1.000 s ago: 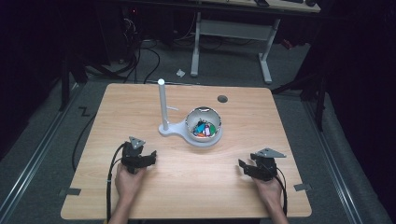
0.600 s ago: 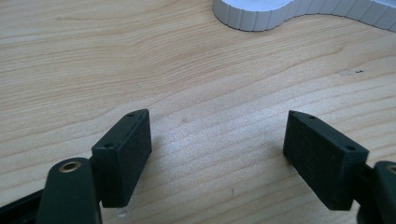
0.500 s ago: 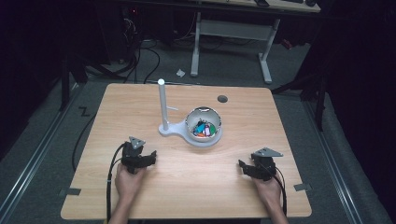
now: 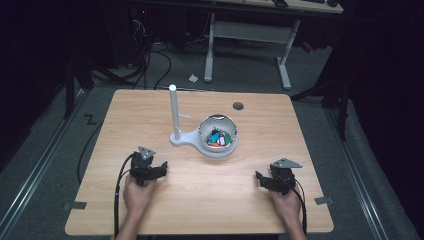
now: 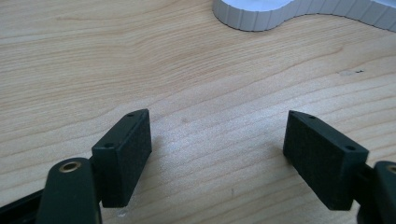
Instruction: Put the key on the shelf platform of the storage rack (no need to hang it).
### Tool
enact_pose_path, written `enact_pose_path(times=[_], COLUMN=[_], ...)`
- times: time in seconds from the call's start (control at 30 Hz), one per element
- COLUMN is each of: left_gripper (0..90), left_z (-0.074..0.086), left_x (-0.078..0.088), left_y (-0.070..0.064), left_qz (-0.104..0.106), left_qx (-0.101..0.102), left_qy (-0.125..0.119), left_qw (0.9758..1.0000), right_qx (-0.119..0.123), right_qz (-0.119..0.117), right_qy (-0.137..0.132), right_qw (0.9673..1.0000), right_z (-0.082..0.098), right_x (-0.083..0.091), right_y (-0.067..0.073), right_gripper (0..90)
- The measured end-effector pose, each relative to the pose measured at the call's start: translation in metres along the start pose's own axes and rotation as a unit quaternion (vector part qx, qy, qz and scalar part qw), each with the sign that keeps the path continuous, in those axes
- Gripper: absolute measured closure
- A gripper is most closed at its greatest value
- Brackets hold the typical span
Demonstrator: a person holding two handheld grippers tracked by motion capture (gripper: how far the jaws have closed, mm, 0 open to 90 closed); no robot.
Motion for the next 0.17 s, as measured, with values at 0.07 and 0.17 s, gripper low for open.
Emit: enact_pose_path(times=[0.07,0.17], left_gripper=[23.9,23.9], left_z=[0.0001,0.0001], left_x=[0.0002,0.0001], left_y=[-0.0002,-0.0002], left_qz=[-0.002,-0.002], left_qx=[0.003,0.003], left_qy=[0.001,0.001], left_qw=[1.0,1.0], right_qx=[0.0,0.0], right_qz=[0.0,0.0], right_qy=[0.0,0.0], right_qw=[1.0,1.0], right_z=[0.0,0.0], right_x=[0.0,0.0], right_y=[0.0,0.0], right_gripper=[33.7,33.7])
Point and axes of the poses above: each handheld gripper's, and its own axes: x roughly backward along the jaws, z roughly out of its underside, y roughly to its left, the point moved 6 cm from there along -x, roughly forward along the jaws, and after that the axes turned 7 degrees about -x, right-handed, at the moved point
